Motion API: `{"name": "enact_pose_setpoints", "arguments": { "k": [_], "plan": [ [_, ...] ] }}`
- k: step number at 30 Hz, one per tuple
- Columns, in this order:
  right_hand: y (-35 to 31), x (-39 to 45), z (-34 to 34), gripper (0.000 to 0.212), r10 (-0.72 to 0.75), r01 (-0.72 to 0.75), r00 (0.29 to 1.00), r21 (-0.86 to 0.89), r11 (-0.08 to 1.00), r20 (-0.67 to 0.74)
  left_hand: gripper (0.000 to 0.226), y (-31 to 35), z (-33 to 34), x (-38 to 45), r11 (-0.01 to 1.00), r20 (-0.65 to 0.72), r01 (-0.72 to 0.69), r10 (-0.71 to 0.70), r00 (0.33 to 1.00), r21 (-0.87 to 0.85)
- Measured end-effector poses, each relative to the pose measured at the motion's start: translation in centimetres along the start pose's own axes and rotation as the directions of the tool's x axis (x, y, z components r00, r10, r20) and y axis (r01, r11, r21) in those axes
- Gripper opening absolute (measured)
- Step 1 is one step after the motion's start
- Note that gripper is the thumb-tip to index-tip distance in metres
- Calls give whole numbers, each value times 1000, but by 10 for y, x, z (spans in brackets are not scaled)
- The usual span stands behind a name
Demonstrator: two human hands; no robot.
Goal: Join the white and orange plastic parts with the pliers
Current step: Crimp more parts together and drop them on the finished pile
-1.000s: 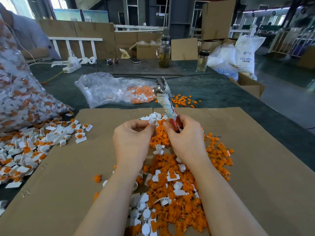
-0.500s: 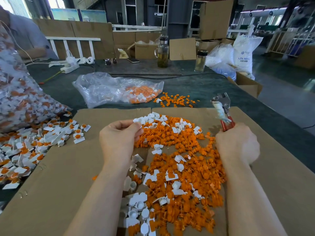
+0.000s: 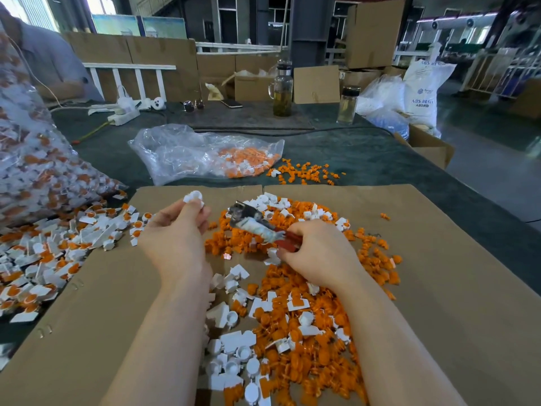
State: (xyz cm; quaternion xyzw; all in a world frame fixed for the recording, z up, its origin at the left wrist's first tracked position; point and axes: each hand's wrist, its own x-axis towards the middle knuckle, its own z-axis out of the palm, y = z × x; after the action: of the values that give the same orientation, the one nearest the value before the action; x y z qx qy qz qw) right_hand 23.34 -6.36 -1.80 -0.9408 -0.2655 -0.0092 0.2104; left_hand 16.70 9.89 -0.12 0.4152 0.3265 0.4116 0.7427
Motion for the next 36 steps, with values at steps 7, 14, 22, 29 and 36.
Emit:
{"name": "enact_pose_setpoints", "arguments": {
  "k": [7,14,22,29,36],
  "plan": [
    [6,-1,-2,25,-64,62,995,26,998,81,13,-3,0,3,1000,14,18,-18,1000,3],
    [-4,-3,6,11,-211,214,969,-8,977,125,12,-2,-1,3,999,23,35,-34,999,-19],
    [0,-1,10,21,-135,135,989,-1,991,67,11,-1,0,-1,999,52,46,-47,998,16],
    [4,1,4,10,69,-28,993,368,930,-99,9,-8,7,-13,986,237,64,-99,966,153],
    [-1,-3,-5,16,220,-11,961,770,638,-168,7,-19,14,-30,952,411,-78,-53,910,296]
  ]
}}
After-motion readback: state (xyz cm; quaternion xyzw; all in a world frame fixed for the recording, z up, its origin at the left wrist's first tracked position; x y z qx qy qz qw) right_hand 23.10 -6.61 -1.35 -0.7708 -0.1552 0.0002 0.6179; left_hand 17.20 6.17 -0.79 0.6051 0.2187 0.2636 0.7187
